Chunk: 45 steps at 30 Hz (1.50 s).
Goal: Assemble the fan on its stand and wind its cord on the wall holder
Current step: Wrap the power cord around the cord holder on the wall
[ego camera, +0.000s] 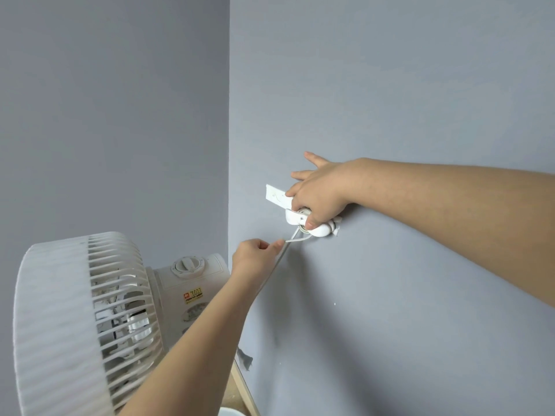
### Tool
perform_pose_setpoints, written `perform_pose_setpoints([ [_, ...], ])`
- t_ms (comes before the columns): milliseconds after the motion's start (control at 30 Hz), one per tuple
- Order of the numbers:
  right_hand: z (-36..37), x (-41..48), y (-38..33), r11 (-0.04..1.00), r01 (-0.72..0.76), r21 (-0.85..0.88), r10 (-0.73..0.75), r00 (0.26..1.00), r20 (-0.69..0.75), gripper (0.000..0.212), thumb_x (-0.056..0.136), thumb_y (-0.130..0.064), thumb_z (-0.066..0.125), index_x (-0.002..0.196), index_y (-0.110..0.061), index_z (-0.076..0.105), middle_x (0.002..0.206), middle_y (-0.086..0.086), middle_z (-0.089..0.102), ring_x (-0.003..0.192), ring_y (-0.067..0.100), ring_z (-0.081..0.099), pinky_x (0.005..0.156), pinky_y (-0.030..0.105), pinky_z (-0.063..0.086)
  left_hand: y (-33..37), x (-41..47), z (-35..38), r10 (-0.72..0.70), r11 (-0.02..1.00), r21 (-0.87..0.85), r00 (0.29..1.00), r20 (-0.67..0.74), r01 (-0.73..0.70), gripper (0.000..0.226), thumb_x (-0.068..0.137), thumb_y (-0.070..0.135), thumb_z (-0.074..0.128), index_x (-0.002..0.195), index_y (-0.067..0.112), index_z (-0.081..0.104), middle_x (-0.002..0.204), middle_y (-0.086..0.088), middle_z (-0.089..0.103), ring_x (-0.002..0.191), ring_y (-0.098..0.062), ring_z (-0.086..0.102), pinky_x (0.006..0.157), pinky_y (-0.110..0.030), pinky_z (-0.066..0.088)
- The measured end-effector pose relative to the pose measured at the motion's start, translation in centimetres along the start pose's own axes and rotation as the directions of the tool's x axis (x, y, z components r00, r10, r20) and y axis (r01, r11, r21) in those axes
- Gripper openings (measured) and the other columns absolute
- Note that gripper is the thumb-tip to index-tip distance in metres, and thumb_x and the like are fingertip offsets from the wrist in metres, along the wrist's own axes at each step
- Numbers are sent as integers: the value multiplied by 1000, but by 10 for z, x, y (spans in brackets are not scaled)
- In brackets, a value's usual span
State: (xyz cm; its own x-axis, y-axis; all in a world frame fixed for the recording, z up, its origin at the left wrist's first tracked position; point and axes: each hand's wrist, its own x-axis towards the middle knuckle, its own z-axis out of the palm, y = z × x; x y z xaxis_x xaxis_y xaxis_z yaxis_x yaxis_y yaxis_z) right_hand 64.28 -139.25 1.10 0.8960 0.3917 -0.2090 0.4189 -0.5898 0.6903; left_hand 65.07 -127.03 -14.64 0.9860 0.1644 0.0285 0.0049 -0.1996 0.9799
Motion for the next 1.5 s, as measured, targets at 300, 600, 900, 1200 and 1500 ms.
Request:
perform_pose_setpoints([
  [300,4,7,3,999,7,46,-5,999,-36,41,90,-49,48,129,-40,55,147,-3,44,150,17,6,115,56,-18,36,27,8,-168,960,-227,986,11,166,29,86,41,65,91,13,63,70,0,50,68,-18,48,67,-26,39],
  [600,10,10,3,998,17,53,-13,998,-69,26,88,-43,51,110,-37,63,132,2,55,142,22,24,114,59,-16,50,36,10,-182,941,-281,982,59,191,34,92,37,59,69,12,59,61,-1,43,53,-13,37,53,-23,31],
  [900,9,11,1,999,10,50,-6,997,-79,28,87,-41,51,110,-34,65,115,0,63,134,14,34,114,57,-19,48,14,3,83,975,-192,984,-156,-112,29,94,30,52,75,15,69,64,2,50,58,-16,42,56,-25,36],
  [1200,7,12,-5,980,9,200,8,996,-83,57,93,-27,38,141,-56,27,141,2,49,146,19,16,114,56,-21,19,-38,-14,196,972,-93,962,-191,-217,26,95,16,44,83,14,68,67,4,61,52,-16,48,60,-27,43],
  [1500,-3,7,-3,987,53,149,1,939,-343,22,87,-12,47,86,-32,55,101,-7,64,110,18,52,116,53,13,16,-58,-7,337,941,-16,941,-28,-338,22,96,23,49,82,24,66,66,11,62,56,-13,48,51,-22,35],
])
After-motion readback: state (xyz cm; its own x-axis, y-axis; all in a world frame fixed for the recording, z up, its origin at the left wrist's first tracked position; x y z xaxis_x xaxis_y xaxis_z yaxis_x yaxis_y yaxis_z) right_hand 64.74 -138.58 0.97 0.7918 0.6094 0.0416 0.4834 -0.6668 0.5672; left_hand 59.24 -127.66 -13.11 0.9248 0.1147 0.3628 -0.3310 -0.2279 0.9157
